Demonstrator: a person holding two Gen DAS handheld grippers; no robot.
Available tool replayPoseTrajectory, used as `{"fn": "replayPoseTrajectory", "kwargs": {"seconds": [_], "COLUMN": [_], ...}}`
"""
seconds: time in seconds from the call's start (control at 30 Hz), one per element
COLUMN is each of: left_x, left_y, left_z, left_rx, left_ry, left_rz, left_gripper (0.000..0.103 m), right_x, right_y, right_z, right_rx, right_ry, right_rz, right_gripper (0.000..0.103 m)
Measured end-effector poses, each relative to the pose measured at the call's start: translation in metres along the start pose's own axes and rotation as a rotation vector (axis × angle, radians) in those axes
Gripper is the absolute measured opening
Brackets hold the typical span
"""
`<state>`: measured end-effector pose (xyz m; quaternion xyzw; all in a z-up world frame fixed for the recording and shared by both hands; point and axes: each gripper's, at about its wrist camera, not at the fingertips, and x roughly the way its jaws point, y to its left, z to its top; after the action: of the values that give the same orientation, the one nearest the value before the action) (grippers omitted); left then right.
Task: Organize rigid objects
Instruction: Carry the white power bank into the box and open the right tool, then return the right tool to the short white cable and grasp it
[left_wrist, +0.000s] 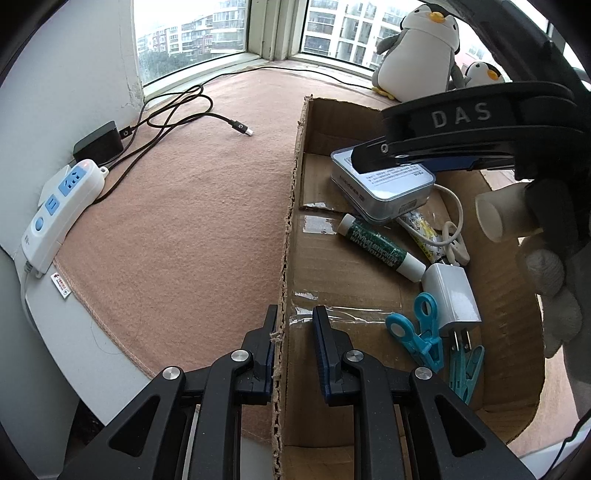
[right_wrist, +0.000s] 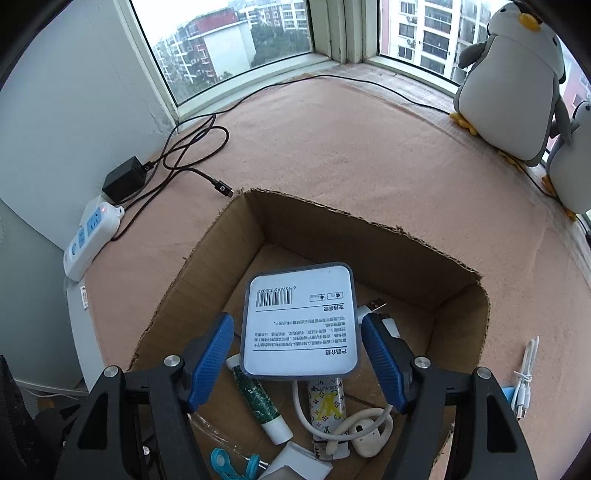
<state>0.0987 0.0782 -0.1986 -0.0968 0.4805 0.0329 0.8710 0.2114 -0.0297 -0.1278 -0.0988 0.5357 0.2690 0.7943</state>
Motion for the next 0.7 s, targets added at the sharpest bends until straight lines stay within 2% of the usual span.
{"fn": "replayPoseTrajectory", "kwargs": {"seconds": [0.33,0.7], "left_x": [0.0,-0.001], "left_y": [0.0,0.0], "left_z": [0.0,0.0], "left_rx": [0.001,0.003], "left_ry": [0.0,-0.001], "left_rz": [-0.002,0.0], "left_gripper": [0.019,0.019], "right_x": [-0.046,-0.098], "right_y": [-0.014,-0.08], "right_z": [-0.01,-0.033], "right_rx": [0.029,0.173], "right_ry": [-0.082,-0.165], "right_rz": [0.034,0.003], "right_gripper": [0.068,0.068]}}
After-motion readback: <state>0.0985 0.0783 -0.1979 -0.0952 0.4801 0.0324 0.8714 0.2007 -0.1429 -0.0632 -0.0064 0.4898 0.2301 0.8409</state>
